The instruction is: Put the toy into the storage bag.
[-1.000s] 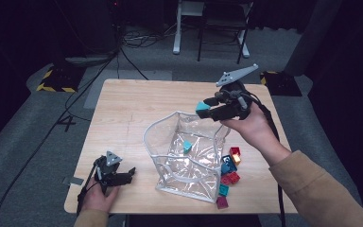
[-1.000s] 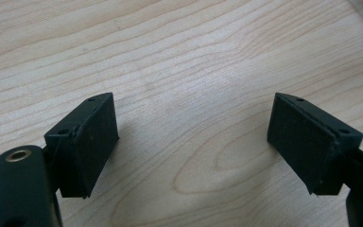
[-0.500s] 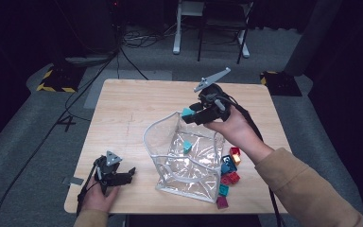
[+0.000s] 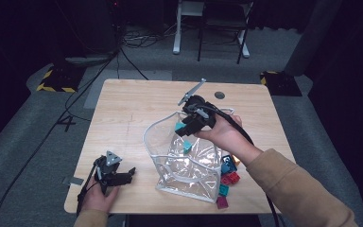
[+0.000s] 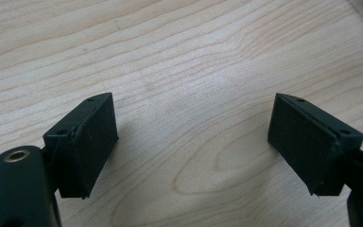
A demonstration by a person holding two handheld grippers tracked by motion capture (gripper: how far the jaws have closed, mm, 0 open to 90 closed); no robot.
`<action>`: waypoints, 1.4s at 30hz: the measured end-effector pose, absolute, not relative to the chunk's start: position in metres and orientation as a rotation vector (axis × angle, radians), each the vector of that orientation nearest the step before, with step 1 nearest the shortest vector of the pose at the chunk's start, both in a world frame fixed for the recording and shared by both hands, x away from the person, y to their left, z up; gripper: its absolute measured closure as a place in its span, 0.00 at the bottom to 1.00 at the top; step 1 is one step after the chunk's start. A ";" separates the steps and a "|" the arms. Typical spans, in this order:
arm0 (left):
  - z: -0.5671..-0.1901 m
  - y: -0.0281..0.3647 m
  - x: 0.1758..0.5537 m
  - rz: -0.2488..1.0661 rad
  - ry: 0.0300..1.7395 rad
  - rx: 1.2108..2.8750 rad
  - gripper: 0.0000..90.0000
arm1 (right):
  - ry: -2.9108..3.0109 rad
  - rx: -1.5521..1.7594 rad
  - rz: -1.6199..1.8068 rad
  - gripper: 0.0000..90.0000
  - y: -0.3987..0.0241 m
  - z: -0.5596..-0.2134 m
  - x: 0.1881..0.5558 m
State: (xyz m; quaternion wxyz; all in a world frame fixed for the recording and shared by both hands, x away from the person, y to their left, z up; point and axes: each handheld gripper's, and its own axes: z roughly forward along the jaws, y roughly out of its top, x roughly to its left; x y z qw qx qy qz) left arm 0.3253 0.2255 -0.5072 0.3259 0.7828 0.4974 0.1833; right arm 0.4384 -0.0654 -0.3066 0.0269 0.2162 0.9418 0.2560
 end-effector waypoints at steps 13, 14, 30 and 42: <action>-0.507 0.226 0.325 0.480 1.302 2.052 0.19 | 3.055 0.630 0.446 0.53 -0.046 -0.340 0.435; -0.507 0.226 0.325 0.480 1.304 2.051 0.19 | 3.059 0.628 0.423 0.53 -0.045 -0.341 0.435; -0.507 0.226 0.325 0.480 1.303 2.051 0.19 | 3.054 0.611 0.481 0.51 -0.051 -0.342 0.435; -0.507 0.226 0.325 0.481 1.301 2.054 0.19 | 2.953 0.668 0.807 0.48 -0.084 -0.311 0.429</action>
